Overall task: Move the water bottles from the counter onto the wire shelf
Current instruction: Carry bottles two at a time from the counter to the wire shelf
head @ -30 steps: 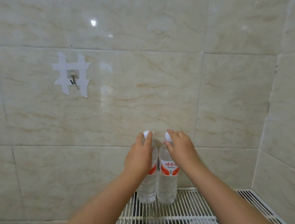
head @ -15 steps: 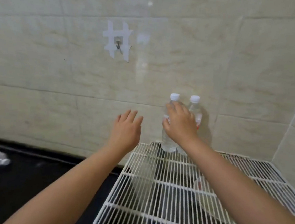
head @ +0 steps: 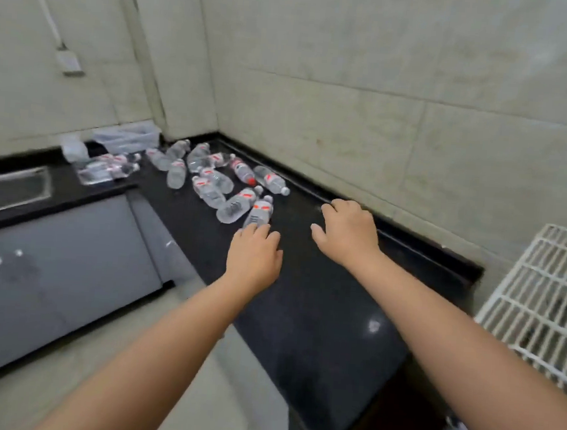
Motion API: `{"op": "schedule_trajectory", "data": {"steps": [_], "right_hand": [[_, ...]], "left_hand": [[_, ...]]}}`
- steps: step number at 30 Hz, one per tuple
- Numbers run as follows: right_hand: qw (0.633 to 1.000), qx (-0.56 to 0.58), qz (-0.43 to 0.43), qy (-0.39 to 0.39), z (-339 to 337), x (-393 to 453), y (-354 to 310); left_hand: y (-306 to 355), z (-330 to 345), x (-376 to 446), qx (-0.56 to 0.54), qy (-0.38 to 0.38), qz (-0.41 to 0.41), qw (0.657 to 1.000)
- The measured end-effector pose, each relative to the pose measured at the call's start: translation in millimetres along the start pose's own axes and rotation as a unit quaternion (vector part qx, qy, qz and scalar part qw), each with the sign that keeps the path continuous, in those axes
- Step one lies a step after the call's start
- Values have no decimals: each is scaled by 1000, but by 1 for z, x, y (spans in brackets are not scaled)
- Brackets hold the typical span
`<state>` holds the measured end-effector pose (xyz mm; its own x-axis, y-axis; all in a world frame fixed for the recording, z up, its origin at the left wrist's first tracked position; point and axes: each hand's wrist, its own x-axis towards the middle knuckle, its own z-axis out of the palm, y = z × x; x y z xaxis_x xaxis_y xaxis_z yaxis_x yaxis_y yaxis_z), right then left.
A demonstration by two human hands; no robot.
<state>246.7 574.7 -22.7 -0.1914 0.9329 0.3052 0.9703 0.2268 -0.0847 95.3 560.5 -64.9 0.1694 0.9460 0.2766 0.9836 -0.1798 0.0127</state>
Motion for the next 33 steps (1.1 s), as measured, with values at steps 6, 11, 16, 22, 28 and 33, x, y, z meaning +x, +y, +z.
{"op": "schedule_trajectory", "data": {"steps": [6,11,16,22,28,33], "right_hand": [[998,60,27,-2,77,35,-131],[998,56,27,2,128,64,-194],[997,49,54,-12,181,101,-198],[990,66,120,-31,234,184,-162],[978,61,187,-68,271,273,-134],[965,57,232,-110,299,325,-125]], "left_hand": [[-134,27,-18,13,-41,-49,998],[-208,44,-10,1,-38,-62,997],[-254,84,28,-7,-81,-56,995],[-282,131,112,-14,-126,-36,991],[-305,155,211,-20,-144,-10,989],[-304,188,285,-39,-188,43,980]]}}
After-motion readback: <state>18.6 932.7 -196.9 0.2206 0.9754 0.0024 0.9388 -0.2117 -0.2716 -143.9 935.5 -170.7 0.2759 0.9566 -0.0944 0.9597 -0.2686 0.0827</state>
